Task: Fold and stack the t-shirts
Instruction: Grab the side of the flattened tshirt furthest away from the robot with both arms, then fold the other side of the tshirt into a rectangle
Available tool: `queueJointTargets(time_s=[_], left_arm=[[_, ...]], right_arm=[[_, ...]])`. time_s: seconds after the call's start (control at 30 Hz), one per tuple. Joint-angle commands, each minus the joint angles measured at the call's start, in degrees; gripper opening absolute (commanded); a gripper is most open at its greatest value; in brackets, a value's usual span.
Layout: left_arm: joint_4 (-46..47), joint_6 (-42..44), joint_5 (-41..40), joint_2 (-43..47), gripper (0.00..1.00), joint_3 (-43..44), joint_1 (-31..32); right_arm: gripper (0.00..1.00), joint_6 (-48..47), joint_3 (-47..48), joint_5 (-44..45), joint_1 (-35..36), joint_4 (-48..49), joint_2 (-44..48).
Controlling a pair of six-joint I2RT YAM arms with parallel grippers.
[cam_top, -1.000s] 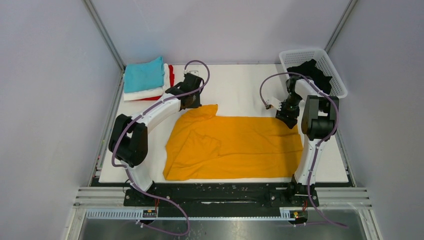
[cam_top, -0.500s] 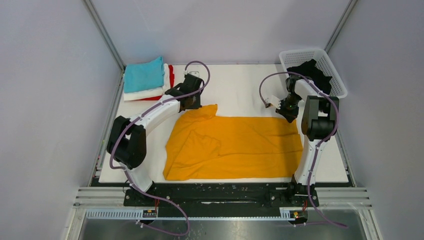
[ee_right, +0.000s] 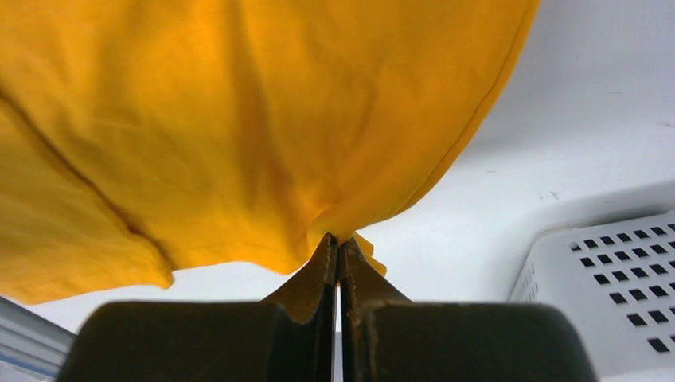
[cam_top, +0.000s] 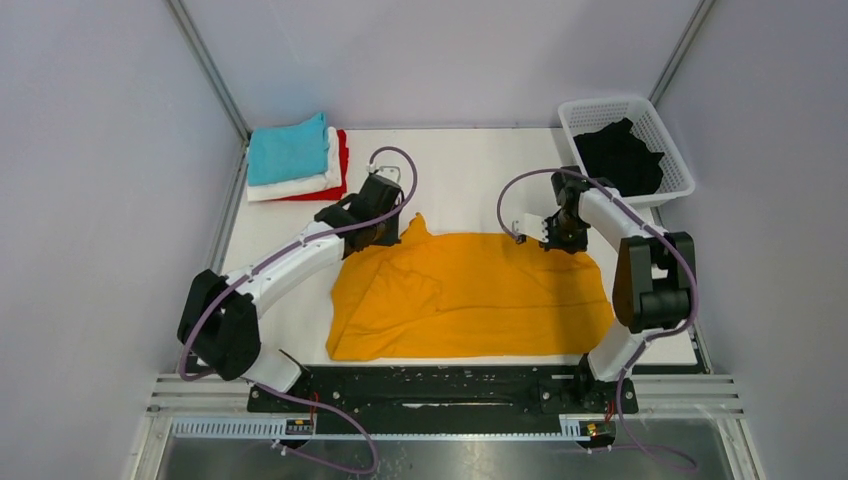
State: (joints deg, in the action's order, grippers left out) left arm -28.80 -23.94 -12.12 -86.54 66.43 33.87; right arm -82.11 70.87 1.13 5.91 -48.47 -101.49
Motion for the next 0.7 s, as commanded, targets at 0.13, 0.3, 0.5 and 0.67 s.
queueJointTargets(time_s=[0.13, 0.3, 0.5, 0.67], left_arm=[[-3.48, -2.80, -2.07, 11.50, 0.00, -7.93, 5.31], [-7.71, -6.41, -3.08, 18.39, 0.00, -13.68, 7.95], [-11.45, -11.73, -2.77, 24.27, 0.00, -18.96, 10.23], [-16.20, -17.09, -4.43, 26.41, 0.00, -21.22, 12.05]], right_arm=[[0.00, -12.88, -7.64, -0.77, 1.84, -6.79, 13.17], [0.00, -21.68, -12.96, 2.58, 2.36, -14.57, 18.23], [0.00, -26.01, -18.51, 6.60, 2.40, -16.33, 22.82], [0.00, -27.00, -19.90, 8.41, 2.42, -17.27, 23.93]])
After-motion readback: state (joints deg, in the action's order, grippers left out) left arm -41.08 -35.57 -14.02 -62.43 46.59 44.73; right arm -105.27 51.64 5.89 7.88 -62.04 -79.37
